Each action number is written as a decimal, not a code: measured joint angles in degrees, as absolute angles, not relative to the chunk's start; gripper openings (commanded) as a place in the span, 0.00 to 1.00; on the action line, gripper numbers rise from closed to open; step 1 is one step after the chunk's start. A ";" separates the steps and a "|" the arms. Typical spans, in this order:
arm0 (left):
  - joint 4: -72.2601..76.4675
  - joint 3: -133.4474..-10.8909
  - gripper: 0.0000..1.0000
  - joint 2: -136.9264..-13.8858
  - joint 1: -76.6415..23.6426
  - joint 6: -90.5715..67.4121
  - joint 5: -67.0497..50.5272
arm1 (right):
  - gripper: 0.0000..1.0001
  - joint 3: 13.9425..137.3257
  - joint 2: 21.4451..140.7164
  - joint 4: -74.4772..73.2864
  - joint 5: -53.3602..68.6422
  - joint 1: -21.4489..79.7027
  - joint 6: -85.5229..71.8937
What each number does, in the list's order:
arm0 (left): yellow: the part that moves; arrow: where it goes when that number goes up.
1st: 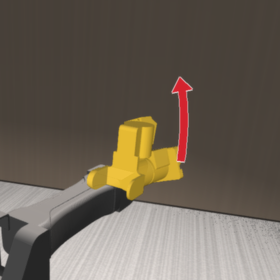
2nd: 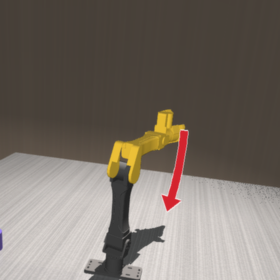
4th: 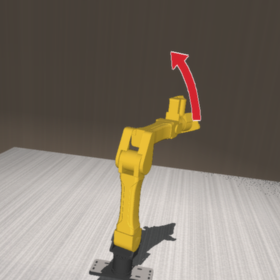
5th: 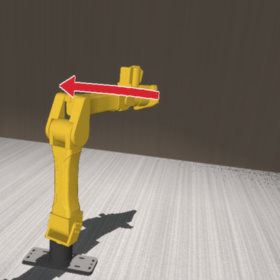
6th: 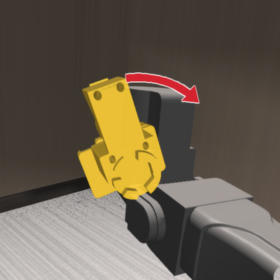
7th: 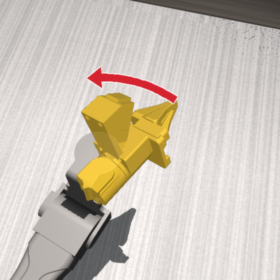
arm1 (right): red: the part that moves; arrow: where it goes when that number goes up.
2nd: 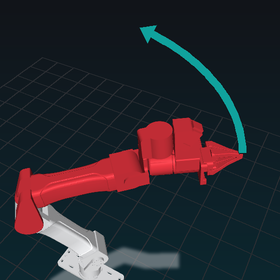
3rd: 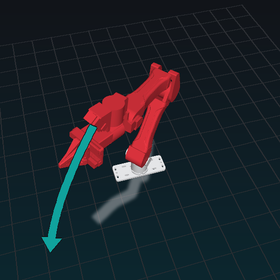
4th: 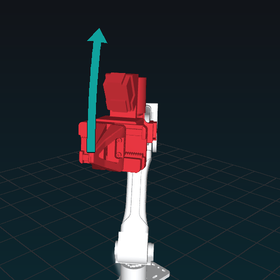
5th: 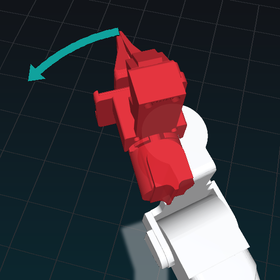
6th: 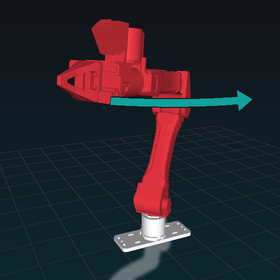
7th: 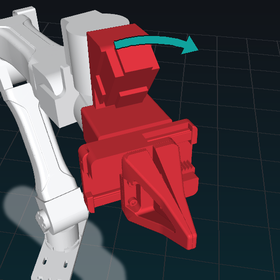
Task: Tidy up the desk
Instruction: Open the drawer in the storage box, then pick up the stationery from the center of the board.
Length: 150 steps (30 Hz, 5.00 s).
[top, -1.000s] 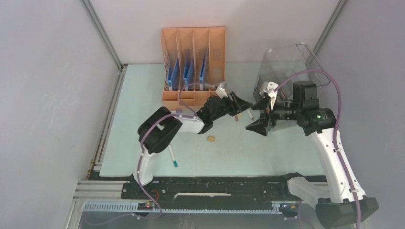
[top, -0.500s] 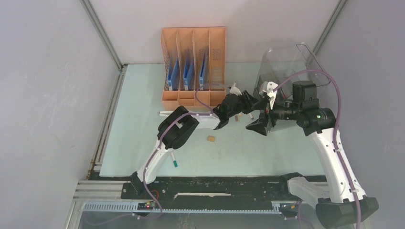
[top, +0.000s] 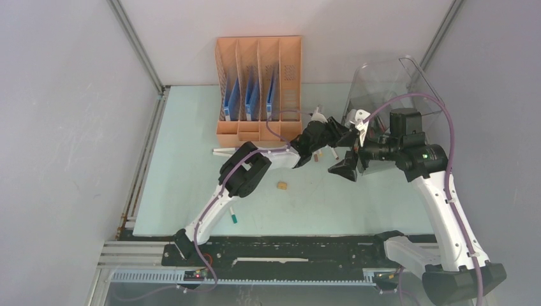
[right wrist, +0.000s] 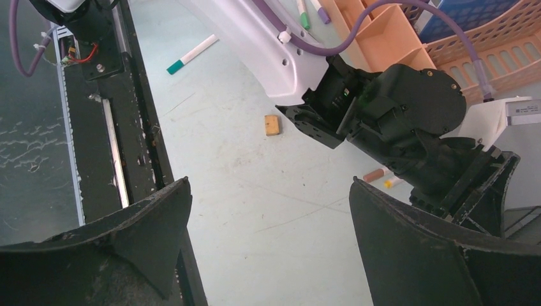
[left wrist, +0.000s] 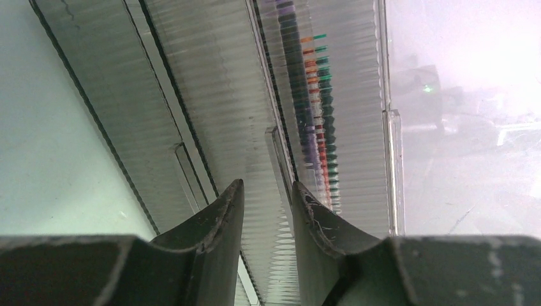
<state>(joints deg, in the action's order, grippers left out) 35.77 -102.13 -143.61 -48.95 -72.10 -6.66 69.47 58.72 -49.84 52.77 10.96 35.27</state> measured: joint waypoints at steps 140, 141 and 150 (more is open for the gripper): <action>25.23 -10.28 1.00 -39.16 -40.42 -12.99 36.49 | 0.26 66.52 106.32 -21.37 3.81 51.44 17.56; 25.23 -10.28 1.00 -39.20 -40.42 -12.99 36.51 | 0.24 66.54 106.32 -21.41 3.62 51.51 17.58; 25.23 -10.28 1.00 -39.33 -40.42 -12.99 36.51 | 0.08 66.72 106.34 -21.63 1.85 52.53 18.28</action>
